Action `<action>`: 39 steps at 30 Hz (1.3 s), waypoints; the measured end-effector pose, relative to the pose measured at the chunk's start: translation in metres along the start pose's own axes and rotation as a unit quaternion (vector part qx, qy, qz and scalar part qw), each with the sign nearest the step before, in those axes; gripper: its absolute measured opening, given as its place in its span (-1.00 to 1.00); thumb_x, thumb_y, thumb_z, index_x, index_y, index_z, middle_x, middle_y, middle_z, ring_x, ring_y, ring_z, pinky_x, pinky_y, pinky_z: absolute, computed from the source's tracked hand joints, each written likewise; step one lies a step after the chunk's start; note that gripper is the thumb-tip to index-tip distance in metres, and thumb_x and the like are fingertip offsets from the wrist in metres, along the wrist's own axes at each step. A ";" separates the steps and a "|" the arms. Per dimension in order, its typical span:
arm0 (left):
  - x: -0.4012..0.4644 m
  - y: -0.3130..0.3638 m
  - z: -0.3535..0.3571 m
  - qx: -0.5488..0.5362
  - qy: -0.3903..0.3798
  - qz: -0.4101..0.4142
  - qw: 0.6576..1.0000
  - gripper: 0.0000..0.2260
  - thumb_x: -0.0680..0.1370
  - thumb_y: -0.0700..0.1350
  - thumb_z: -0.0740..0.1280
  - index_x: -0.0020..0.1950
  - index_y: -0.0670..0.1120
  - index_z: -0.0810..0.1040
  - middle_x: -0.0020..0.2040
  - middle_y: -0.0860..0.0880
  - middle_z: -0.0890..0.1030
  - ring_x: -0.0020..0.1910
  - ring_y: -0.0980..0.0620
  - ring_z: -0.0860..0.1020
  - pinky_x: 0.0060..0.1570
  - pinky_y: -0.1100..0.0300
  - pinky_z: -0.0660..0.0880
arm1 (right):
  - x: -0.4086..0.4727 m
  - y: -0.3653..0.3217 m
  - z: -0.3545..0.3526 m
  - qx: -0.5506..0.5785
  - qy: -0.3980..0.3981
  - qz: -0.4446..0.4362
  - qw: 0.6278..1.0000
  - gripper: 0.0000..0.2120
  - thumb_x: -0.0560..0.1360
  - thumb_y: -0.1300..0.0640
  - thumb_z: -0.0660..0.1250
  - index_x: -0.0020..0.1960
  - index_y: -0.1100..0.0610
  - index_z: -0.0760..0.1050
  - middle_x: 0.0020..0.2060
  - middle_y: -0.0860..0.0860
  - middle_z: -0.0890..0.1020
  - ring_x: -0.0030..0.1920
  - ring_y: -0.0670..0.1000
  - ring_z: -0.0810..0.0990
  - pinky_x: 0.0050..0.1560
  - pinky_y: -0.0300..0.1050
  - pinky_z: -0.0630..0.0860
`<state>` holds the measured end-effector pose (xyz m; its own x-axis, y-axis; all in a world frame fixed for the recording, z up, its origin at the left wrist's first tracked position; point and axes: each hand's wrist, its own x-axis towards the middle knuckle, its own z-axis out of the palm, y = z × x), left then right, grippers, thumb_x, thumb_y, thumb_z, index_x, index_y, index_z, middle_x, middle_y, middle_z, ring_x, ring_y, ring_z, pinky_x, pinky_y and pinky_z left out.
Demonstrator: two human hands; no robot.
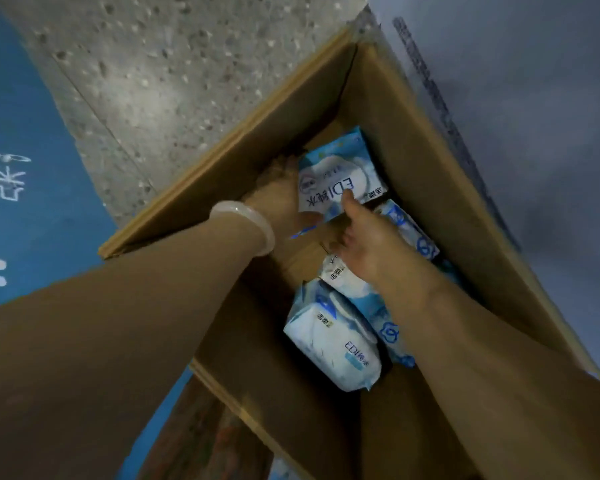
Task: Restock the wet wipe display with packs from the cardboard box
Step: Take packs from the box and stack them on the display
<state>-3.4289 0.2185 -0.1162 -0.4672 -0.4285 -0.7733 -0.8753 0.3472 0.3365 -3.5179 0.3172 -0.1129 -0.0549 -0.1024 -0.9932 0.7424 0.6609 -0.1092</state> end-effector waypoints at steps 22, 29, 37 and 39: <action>0.034 -0.013 0.049 -0.401 -0.047 -0.155 0.902 -0.48 0.32 -0.14 0.54 0.13 -0.06 0.31 0.01 0.00 0.56 -0.04 0.01 0.57 -0.06 0.13 0.55 | 0.060 0.015 0.001 -0.019 0.036 -0.062 0.997 0.12 -0.17 -0.26 0.52 0.36 0.05 0.39 0.14 0.06 0.62 0.09 0.08 0.63 0.11 0.07 0.60; -0.035 0.006 0.000 -0.508 -0.055 -0.135 0.849 -0.67 0.28 -0.16 0.56 -0.01 -0.06 0.57 -0.11 -0.06 0.70 -0.30 0.10 0.69 -0.32 0.25 0.61 | -0.012 0.008 -0.006 -0.032 -0.007 -0.095 0.995 -0.11 0.11 -0.25 0.53 0.36 0.00 0.33 0.16 0.03 0.60 0.07 0.06 0.65 0.05 0.04 0.62; -0.161 0.045 -0.065 -0.588 -0.057 -0.045 0.805 -0.49 0.27 -0.21 0.52 0.21 -0.13 0.55 0.04 -0.19 0.69 -0.02 -0.17 0.67 -0.04 -0.01 0.62 | -0.162 -0.013 -0.010 -0.047 -0.042 -0.141 0.988 -0.46 0.32 -0.02 0.51 0.18 -0.03 0.31 0.10 0.02 0.60 0.00 0.03 0.66 -0.05 0.01 0.64; -0.194 0.067 -0.090 -0.585 -0.042 -0.011 0.810 -0.56 0.29 -0.26 0.52 0.16 -0.17 0.57 -0.01 -0.18 0.70 -0.08 -0.14 0.68 -0.09 0.02 0.63 | -0.207 -0.017 -0.008 -0.012 -0.039 -0.165 0.985 -0.44 0.32 0.01 0.52 0.21 0.03 0.32 0.08 0.03 0.61 0.01 0.05 0.66 0.00 0.05 0.63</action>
<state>-3.4076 0.2499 0.1050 -0.4835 -0.3477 -0.8033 -0.4242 -0.7096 0.5625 -3.5247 0.3336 0.0943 -0.2391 -0.3707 -0.8974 0.6763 0.5996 -0.4279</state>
